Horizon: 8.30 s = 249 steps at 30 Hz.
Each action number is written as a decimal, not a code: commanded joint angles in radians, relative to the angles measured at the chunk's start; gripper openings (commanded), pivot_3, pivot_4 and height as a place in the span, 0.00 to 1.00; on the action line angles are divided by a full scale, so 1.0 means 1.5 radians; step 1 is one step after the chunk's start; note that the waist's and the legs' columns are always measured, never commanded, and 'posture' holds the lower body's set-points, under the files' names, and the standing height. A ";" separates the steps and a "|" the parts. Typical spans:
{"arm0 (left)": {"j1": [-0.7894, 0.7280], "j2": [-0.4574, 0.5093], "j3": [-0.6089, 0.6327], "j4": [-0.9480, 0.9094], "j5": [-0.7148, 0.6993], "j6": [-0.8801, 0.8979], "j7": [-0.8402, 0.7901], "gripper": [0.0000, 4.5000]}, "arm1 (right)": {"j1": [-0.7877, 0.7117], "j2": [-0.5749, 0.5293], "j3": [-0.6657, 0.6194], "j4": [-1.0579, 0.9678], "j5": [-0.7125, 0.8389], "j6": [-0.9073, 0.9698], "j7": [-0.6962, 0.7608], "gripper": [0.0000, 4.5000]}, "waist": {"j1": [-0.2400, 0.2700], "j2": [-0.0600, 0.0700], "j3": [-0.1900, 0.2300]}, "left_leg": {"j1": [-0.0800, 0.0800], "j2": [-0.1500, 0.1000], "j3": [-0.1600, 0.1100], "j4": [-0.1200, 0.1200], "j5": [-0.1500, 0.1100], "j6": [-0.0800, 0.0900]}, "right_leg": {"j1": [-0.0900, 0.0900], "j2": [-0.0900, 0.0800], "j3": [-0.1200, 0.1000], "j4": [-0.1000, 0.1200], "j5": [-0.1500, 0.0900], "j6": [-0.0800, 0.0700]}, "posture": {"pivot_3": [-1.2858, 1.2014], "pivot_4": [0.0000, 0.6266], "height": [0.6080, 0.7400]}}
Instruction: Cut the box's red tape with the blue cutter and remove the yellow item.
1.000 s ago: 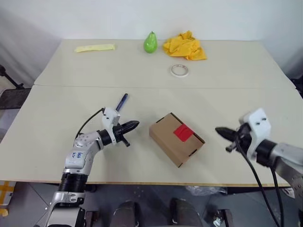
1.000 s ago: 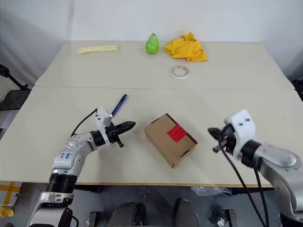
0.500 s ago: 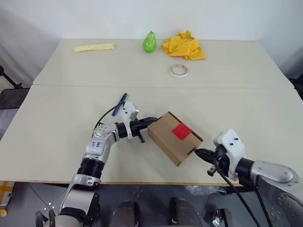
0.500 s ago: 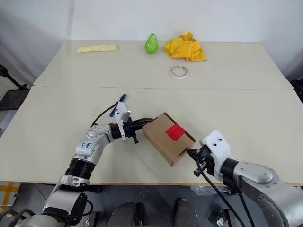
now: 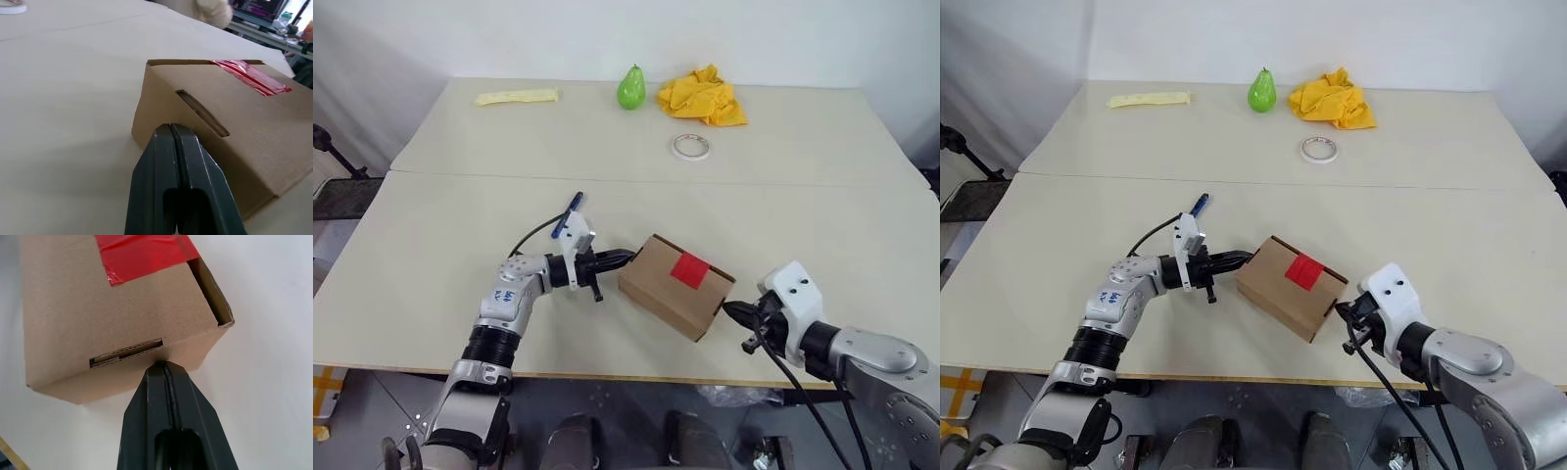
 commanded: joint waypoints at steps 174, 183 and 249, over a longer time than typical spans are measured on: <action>0.282 0.436 0.043 -0.329 0.096 0.016 -0.065 0.10 | -0.620 0.226 0.665 0.477 -0.401 -0.192 0.267 0.01 | -0.040 -0.001 -0.001 | 0.001 0.008 0.016 0.002 0.000 -0.005 | -0.012 0.001 -0.001 0.013 0.000 -0.004 | 0.52 0.24 1.00; 0.283 0.450 0.055 -0.316 0.099 0.015 -0.068 0.10 | -0.679 0.274 0.652 0.463 -0.405 -0.180 0.280 0.01 | -0.039 -0.001 -0.001 | 0.000 0.008 0.017 0.002 -0.001 -0.006 | -0.014 0.001 -0.002 0.013 0.000 -0.005 | 0.52 0.24 1.00; 0.280 0.439 0.059 -0.333 0.088 0.096 -0.041 0.10 | -0.697 0.448 0.620 0.701 -0.536 -0.307 0.336 0.01 | -0.054 -0.001 0.000 | 0.003 0.010 0.019 0.001 0.001 -0.009 | -0.016 0.002 -0.001 0.019 -0.001 -0.009 | 0.52 0.24 1.00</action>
